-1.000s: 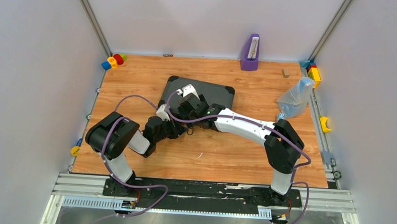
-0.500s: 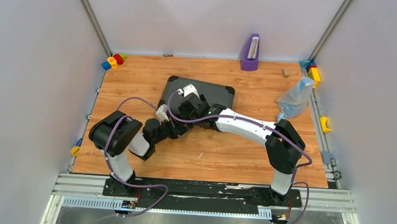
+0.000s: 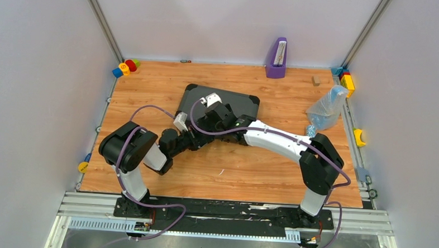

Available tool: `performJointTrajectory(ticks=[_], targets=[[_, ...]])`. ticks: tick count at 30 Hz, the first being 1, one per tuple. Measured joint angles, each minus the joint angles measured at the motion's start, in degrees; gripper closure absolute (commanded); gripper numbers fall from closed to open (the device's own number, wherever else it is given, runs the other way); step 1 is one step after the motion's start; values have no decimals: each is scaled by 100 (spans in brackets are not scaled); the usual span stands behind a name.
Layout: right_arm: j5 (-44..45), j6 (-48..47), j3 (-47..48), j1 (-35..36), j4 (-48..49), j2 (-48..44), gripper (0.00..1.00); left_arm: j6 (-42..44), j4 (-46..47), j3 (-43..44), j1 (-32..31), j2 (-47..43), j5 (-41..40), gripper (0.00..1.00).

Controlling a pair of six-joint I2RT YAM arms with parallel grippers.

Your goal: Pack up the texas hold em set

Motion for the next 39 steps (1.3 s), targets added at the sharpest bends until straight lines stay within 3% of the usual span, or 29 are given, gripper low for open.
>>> performJointTrajectory(ticks=[10,19,29,34,39], targets=[[-490,693,-326,-669,-289,-509,26,4,-50,4,-4,0,-11,100],[197,750,-35,-584,-442,-155,27,15,-157,7,-4,0,-26,100],[258,234,-42,-334,-531,-142,25,20,-284,-13,-4,-90,-96,100],[258,79,-35,-240,-629,-144,24,15,-964,-203,-4,-828,-177,100],[254,39,-33,-223,-647,-144,23,20,-2352,-448,-7,-2282,-337,100]])
